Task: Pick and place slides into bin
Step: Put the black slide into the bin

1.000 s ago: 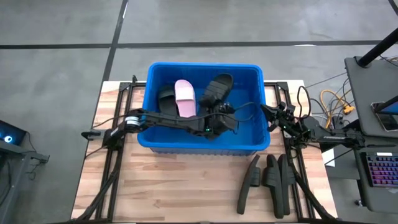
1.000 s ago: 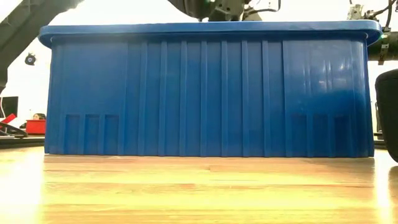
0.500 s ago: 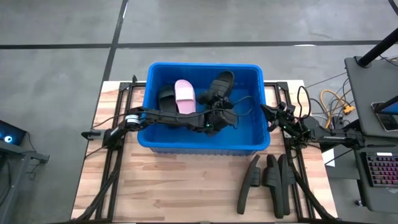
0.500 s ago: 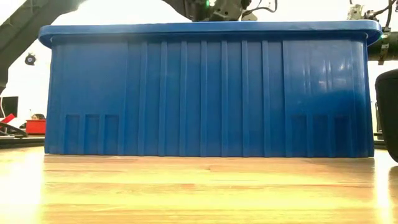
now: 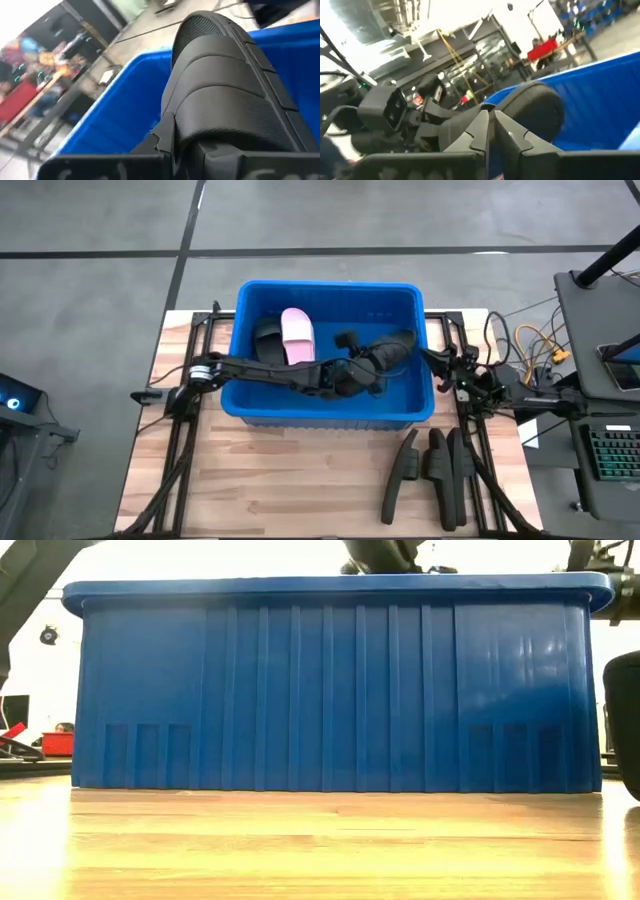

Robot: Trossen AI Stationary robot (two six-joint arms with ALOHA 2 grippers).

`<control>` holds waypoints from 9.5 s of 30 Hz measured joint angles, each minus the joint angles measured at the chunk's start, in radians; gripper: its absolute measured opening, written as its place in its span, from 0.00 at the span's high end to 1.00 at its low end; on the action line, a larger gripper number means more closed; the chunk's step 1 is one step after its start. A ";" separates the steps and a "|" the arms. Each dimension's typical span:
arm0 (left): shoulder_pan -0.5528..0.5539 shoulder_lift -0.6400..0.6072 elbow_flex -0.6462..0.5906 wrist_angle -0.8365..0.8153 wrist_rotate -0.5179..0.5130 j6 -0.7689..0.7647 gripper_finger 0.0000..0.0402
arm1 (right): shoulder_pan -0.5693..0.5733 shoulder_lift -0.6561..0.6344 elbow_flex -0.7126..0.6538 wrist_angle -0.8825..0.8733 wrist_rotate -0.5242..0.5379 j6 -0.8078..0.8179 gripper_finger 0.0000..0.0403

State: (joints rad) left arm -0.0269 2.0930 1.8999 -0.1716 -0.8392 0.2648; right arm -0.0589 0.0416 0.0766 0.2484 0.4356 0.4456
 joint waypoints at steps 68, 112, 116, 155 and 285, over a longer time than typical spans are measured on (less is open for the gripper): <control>-0.021 -0.521 0.003 -0.371 0.725 0.334 0.69 | -0.195 0.683 0.839 -0.660 -0.656 0.561 0.88; -0.075 -0.419 -0.072 -0.484 0.260 0.295 0.70 | -0.288 0.894 0.915 -0.594 -0.873 0.508 0.88; -0.075 -0.389 -0.073 -0.450 0.159 0.315 0.76 | -0.290 0.892 0.915 -0.600 -0.868 0.514 0.88; 0.061 -0.360 -0.066 -0.465 0.020 -0.077 1.00 | -0.192 0.775 0.917 -0.521 -0.594 0.015 0.48; 0.018 -0.507 -0.067 -0.487 0.476 0.319 0.48 | -0.714 1.418 1.241 -0.699 -1.807 -0.032 0.98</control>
State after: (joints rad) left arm -0.0086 1.5858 1.8333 -0.6590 -0.3632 0.5835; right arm -0.7733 1.4598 1.3179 -0.4502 -1.3713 0.4136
